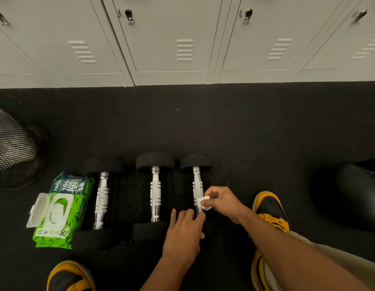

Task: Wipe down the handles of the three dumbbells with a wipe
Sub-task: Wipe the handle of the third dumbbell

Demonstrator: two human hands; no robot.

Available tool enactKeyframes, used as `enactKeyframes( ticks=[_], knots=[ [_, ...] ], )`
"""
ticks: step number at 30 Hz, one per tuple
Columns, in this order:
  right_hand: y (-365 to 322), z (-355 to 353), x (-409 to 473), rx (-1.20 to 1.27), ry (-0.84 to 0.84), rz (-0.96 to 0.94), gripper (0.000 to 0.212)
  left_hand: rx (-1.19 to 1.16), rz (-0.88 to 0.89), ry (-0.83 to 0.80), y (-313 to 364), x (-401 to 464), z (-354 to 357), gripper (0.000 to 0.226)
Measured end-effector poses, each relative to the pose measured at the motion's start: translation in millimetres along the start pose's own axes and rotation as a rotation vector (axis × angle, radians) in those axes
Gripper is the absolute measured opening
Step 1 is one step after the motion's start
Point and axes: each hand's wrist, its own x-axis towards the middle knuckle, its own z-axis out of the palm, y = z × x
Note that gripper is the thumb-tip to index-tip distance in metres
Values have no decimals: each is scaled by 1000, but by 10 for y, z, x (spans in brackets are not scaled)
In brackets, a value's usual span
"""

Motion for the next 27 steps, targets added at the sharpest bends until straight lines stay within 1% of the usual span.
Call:
enactKeyframes(
  ticks=[5,11,13,17,21,23,27],
  knots=[
    [113,14,-29,-63,-156,19,13,14,-3,-26,-59,4,-35,55],
    [172,-19,20,4,-195,45,16,6,-16,-24,-57,-11,-70,55],
    [192,-50,43,125,-146,76,15,14,-10,-23,-50,-6,-72,53],
    [157,-97,176,457,103,123,17,1,-5,-37,-61,7,-74,47],
    [-56,-65,353,644,257,116,18,-5,-13,-54,-91,7,-90,47],
    [-170,1,438,704,279,139,15,-7,-15,-61,-100,-6,-100,47],
    [-334,141,526,807,252,195,13,0,-20,-55,-106,-25,-120,47]
  ],
)
